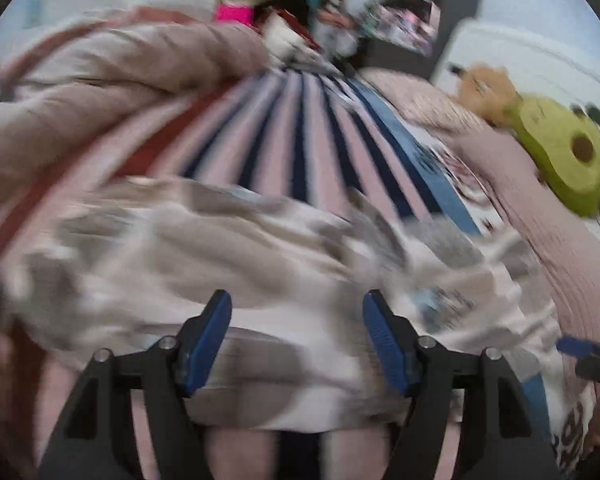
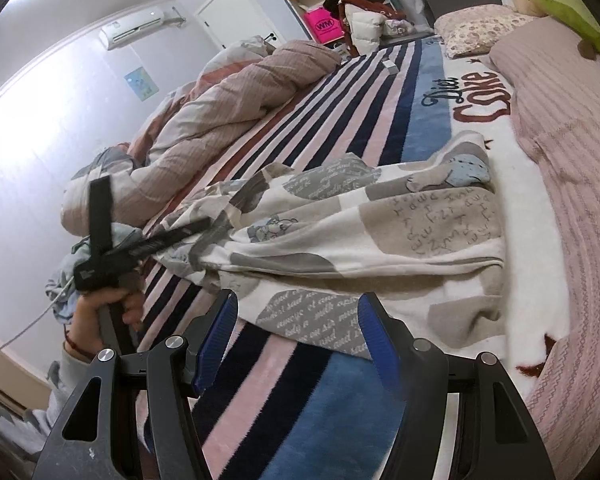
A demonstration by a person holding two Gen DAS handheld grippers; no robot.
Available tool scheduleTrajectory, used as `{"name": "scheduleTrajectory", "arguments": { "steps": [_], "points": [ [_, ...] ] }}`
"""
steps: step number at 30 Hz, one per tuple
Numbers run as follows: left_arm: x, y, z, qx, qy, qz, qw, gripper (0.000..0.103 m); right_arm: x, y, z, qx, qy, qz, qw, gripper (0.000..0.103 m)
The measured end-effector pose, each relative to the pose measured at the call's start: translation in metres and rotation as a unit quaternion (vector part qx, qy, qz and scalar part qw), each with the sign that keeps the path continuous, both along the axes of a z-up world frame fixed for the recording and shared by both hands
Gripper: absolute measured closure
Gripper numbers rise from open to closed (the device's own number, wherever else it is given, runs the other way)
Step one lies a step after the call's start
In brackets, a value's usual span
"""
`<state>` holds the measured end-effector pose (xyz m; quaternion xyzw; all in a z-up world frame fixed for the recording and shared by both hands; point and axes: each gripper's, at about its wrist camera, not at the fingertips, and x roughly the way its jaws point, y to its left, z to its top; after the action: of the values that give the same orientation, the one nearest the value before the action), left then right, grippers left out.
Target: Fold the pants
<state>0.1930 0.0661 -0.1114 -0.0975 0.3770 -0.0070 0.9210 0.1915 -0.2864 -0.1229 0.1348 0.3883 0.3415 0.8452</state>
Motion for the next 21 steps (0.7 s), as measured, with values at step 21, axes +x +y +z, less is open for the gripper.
{"name": "scheduleTrajectory", "arguments": {
  "steps": [21],
  "points": [
    [0.007,0.132,-0.053,-0.088,0.008,0.182,0.9794,0.064,0.014,0.016,-0.017,-0.047,0.022,-0.034,0.998,0.043]
  ]
}}
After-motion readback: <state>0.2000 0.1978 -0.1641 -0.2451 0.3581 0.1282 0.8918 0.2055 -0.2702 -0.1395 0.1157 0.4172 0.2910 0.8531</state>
